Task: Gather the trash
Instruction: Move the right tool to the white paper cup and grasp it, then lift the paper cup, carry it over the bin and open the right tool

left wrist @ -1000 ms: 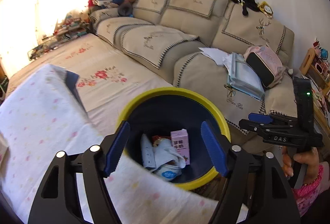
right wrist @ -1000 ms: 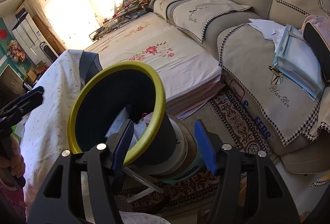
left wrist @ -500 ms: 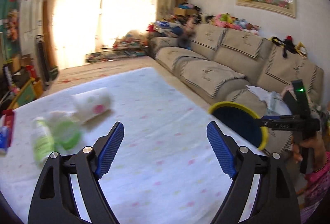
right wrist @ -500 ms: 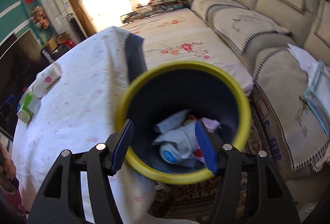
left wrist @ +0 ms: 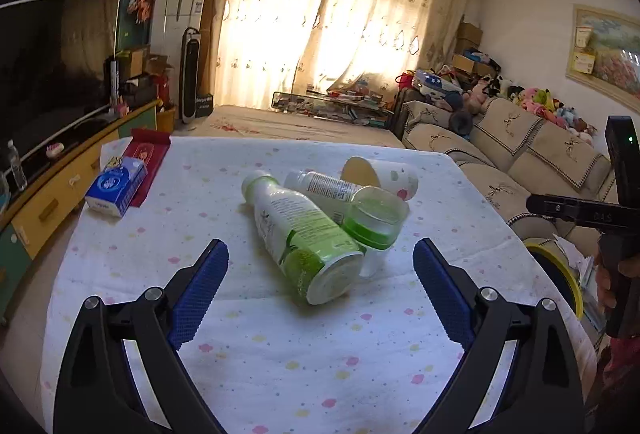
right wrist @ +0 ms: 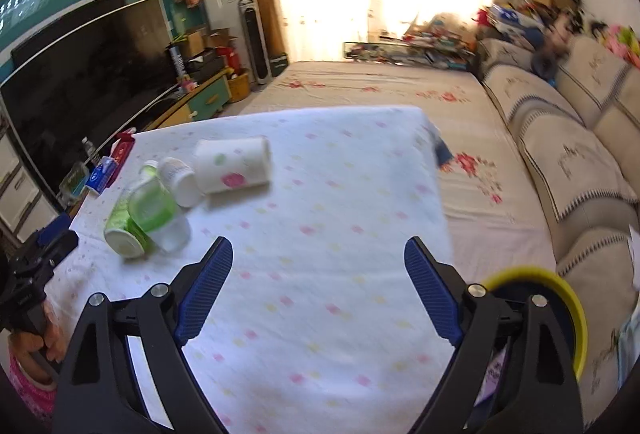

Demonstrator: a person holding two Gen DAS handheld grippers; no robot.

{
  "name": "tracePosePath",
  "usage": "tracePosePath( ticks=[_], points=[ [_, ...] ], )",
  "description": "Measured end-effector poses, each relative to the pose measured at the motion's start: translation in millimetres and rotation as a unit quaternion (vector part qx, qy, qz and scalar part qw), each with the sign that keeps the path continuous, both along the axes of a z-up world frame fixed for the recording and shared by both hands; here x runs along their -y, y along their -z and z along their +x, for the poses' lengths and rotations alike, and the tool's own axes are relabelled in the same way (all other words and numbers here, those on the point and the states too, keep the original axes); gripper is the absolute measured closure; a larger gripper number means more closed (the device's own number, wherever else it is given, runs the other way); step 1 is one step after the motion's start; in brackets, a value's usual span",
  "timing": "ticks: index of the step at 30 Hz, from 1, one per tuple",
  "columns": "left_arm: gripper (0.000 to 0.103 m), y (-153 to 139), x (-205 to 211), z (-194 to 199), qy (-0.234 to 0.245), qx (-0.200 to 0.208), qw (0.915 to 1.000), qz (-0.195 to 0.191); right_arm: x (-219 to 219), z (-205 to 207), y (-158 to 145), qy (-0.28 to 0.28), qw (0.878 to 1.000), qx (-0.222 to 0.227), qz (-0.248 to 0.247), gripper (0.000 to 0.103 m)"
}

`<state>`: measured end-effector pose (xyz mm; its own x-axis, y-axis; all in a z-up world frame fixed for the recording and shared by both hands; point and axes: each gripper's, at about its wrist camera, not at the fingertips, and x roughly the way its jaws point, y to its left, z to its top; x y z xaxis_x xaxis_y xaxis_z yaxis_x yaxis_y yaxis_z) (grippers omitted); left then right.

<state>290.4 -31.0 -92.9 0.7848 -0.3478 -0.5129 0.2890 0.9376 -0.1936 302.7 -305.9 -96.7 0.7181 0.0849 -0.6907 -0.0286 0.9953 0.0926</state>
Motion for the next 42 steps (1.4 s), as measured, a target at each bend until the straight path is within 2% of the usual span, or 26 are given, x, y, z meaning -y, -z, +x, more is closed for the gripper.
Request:
tracePosePath(
  ticks=[4,8,13,19,30,32,33,42],
  points=[
    [0.011,9,-1,-1,-0.014,0.001,0.9997,0.018,-50,45,0,-0.043,0.999,-0.004,-0.025,0.014],
    [0.011,10,1,-2,-0.015,-0.001,0.9998,0.012,-83,91,8,-0.068,0.996,-0.027,-0.043,0.013],
    [0.011,10,0,-2,-0.017,-0.004,0.9998,0.009,-102,132,19,-0.069,0.995,-0.042,-0.054,0.010],
    [0.011,11,-6,1,-0.019,-0.007,0.9998,0.002,-105,165,36,-0.061,0.994,-0.067,-0.060,0.008],
    [0.011,17,-2,5,-0.007,-0.029,0.9995,-0.006,-101,187,60,-0.051,0.994,-0.090,-0.042,0.008],
    [0.011,18,-1,5,-0.005,-0.031,0.9995,-0.004,-99,186,61,-0.048,0.994,-0.087,-0.037,0.013],
    [0.011,18,0,5,-0.005,-0.031,0.9995,-0.003,-99,186,61,-0.047,0.994,-0.087,-0.038,0.025],
    [0.011,19,1,6,-0.002,-0.026,0.9996,0.006,-108,172,47,-0.044,0.995,-0.062,-0.062,0.025]
  ],
)
